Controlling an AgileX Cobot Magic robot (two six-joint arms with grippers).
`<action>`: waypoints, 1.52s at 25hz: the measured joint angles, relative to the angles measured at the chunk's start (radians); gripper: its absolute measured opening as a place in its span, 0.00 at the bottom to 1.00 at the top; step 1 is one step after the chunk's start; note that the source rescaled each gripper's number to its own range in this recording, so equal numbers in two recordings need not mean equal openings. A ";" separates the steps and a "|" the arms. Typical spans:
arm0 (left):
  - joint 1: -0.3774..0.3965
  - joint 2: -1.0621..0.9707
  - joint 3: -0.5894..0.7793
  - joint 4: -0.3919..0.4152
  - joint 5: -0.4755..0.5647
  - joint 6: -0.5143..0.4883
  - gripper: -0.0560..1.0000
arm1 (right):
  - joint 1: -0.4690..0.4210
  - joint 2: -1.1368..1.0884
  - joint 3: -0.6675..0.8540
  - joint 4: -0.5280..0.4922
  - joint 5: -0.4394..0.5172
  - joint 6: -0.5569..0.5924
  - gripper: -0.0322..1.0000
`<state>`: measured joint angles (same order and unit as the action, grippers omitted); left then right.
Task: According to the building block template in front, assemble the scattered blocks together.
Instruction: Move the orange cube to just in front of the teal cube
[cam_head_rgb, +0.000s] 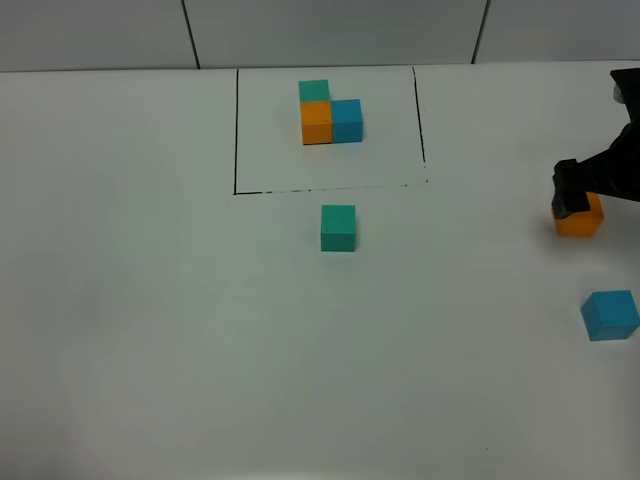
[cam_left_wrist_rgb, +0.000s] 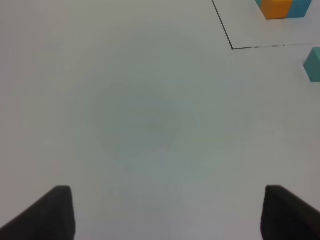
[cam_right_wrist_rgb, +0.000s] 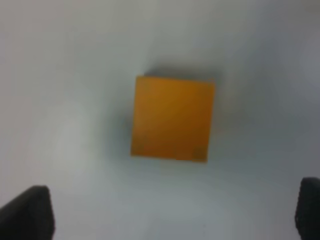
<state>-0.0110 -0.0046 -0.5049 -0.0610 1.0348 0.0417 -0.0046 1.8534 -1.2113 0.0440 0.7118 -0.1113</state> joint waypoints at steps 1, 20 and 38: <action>0.000 0.000 0.000 0.000 0.000 0.000 0.72 | 0.000 0.022 -0.022 0.000 0.005 -0.003 0.98; 0.000 0.000 0.000 0.000 0.001 0.001 0.72 | -0.032 0.252 -0.156 0.014 -0.002 -0.030 0.94; 0.000 0.000 0.000 0.001 0.001 0.001 0.72 | -0.019 0.249 -0.158 0.043 0.030 -0.021 0.04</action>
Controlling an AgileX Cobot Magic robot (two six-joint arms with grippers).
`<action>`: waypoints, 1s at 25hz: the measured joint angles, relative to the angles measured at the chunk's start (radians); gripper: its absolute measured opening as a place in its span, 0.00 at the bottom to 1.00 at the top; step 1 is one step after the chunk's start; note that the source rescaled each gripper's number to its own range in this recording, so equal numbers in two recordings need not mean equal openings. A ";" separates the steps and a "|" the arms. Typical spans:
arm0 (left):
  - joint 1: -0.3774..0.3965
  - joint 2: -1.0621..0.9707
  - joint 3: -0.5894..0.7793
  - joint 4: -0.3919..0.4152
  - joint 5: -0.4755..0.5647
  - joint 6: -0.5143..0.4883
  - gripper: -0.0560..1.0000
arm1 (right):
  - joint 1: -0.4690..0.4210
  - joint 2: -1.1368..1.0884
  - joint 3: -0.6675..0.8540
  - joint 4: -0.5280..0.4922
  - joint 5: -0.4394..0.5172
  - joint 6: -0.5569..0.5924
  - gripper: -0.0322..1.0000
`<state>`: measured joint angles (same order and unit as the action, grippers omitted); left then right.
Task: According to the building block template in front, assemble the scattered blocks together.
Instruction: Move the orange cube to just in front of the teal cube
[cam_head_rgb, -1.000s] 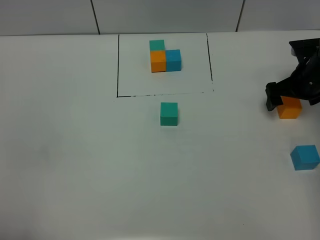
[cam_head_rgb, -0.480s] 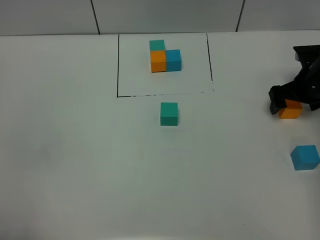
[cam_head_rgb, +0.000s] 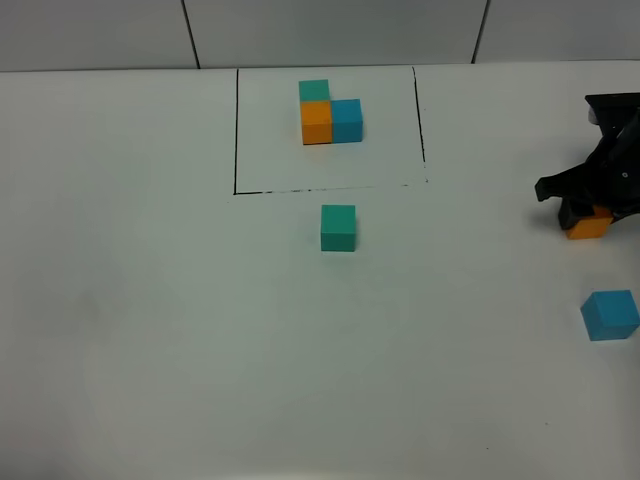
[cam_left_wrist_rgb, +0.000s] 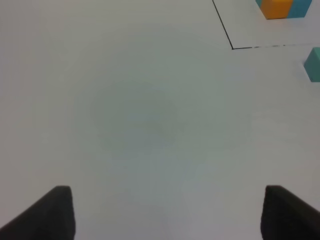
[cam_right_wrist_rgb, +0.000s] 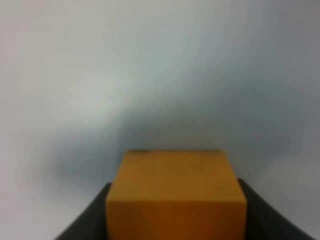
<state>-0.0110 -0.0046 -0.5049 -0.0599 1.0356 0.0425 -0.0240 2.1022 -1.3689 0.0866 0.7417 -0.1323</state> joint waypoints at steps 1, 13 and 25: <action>0.000 0.000 0.000 0.000 0.000 0.000 0.72 | 0.011 -0.005 0.000 0.000 0.013 0.000 0.04; 0.000 0.000 0.000 0.000 0.000 0.000 0.72 | 0.389 -0.134 0.000 -0.135 0.195 0.514 0.04; 0.000 0.000 0.000 0.000 0.000 0.000 0.72 | 0.692 -0.137 0.000 -0.136 0.124 0.778 0.04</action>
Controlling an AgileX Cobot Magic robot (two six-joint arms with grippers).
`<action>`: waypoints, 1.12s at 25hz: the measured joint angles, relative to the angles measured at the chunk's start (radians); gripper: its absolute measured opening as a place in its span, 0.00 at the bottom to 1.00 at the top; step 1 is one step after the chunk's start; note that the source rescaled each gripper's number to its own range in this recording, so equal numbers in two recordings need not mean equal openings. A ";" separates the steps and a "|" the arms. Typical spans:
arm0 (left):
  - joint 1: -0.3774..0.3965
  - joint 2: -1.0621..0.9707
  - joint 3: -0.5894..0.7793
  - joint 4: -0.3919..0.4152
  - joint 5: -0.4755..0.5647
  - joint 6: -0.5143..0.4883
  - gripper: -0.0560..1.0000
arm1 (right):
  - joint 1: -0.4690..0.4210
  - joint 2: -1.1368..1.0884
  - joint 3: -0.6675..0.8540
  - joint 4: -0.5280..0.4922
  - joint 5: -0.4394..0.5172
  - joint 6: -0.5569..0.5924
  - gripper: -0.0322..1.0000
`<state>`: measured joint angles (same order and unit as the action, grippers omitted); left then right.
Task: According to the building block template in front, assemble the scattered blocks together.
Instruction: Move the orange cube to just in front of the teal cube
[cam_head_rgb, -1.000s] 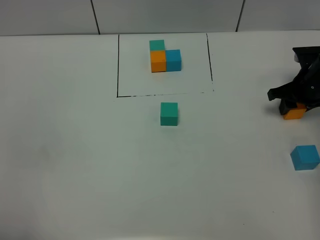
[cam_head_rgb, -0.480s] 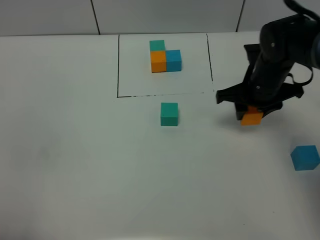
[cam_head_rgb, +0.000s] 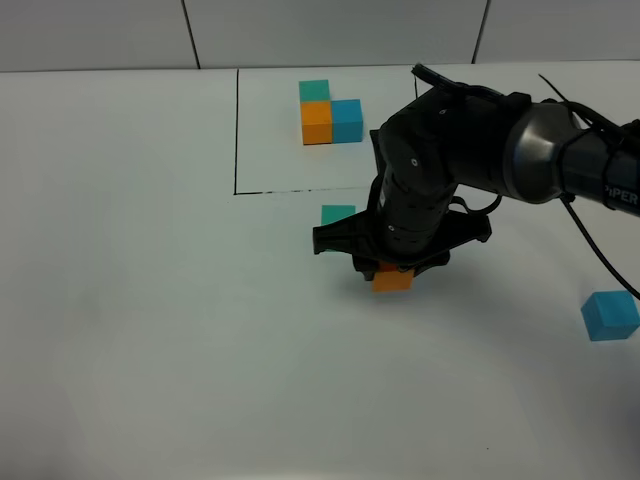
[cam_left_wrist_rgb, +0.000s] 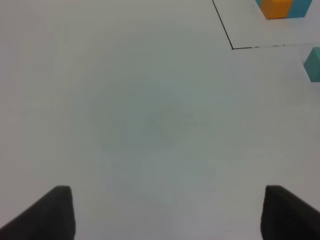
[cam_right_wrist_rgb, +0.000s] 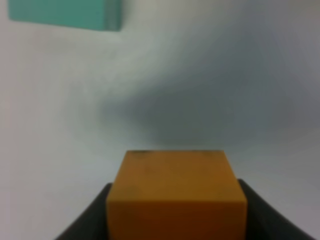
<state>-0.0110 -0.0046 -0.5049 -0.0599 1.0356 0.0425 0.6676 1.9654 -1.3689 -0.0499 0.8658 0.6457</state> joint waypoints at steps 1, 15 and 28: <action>0.000 0.000 0.000 0.000 0.000 0.000 0.72 | 0.012 0.000 0.000 -0.001 -0.009 0.017 0.04; 0.000 0.000 0.000 0.000 0.000 0.000 0.72 | 0.075 0.111 -0.068 0.017 -0.128 0.092 0.04; 0.000 0.000 0.000 0.000 0.000 0.000 0.72 | 0.074 0.191 -0.099 -0.012 -0.120 0.079 0.04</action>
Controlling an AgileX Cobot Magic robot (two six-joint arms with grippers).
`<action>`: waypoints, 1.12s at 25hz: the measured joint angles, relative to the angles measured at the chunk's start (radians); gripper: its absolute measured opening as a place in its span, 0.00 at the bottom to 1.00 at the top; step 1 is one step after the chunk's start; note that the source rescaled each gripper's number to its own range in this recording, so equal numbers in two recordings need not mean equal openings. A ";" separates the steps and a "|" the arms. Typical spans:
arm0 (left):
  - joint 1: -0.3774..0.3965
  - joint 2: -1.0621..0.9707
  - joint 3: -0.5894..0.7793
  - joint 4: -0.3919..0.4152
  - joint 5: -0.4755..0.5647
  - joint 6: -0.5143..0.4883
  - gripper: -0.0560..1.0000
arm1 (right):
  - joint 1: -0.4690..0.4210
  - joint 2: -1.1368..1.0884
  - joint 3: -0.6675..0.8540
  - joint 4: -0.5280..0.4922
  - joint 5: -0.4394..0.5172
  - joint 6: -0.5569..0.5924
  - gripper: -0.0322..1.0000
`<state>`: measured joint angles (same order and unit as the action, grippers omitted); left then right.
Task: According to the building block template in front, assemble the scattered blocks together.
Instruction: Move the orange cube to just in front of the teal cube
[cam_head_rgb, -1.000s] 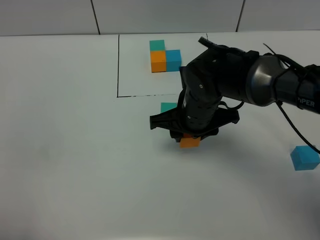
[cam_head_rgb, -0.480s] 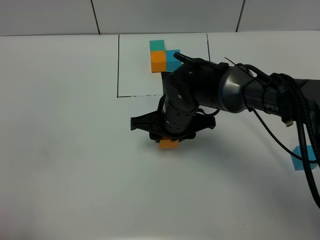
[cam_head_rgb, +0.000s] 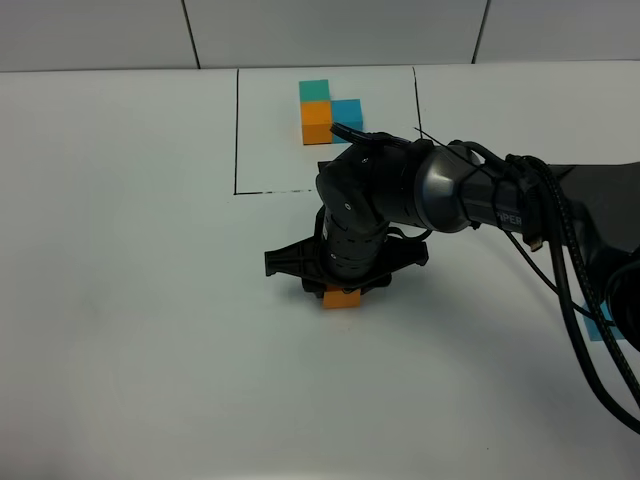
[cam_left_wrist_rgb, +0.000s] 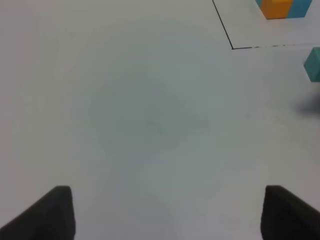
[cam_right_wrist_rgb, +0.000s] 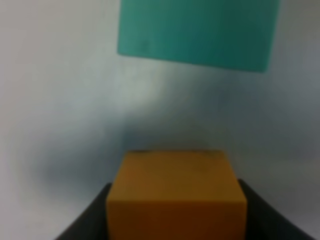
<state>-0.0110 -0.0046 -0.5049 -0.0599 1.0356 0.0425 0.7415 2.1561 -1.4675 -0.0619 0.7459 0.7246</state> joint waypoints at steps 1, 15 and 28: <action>0.000 0.000 0.000 0.000 0.000 0.000 0.72 | 0.000 0.000 0.000 -0.003 -0.003 0.000 0.04; 0.000 0.000 0.000 0.000 0.000 0.000 0.72 | -0.021 0.048 -0.052 -0.022 -0.020 0.006 0.04; 0.000 0.000 0.000 0.000 0.000 0.000 0.72 | -0.042 0.057 -0.060 -0.026 -0.035 -0.009 0.04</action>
<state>-0.0110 -0.0046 -0.5049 -0.0599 1.0356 0.0425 0.6994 2.2132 -1.5274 -0.0875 0.7112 0.7158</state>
